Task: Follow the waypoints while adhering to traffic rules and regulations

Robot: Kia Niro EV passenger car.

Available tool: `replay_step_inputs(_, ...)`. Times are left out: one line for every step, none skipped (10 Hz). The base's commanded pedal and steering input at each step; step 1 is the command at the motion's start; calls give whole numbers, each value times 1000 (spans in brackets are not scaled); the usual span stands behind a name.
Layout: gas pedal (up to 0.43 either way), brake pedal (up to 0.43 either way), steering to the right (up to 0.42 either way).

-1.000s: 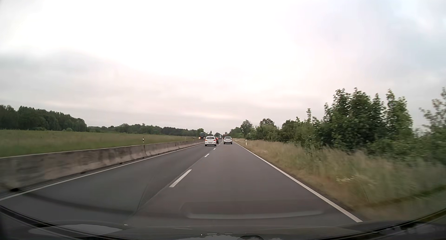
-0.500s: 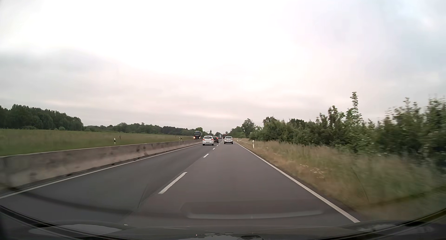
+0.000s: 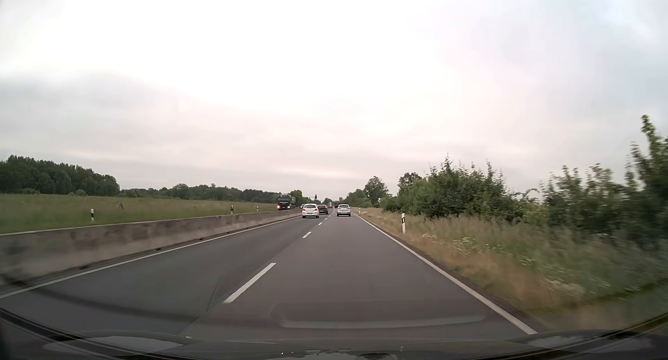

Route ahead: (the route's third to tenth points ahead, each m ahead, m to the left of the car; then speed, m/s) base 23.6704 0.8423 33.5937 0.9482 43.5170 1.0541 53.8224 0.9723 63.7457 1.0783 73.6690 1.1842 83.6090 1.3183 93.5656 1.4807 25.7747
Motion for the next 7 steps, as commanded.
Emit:
replay_step_inputs(189,0,0)
replay_step_inputs(228,0,0)
replay_step_inputs(299,0,0)
replay_step_inputs(350,0,0)
replay_step_inputs(370,0,0)
replay_step_inputs(409,0,-2)
replay_step_inputs(429,0,-2)
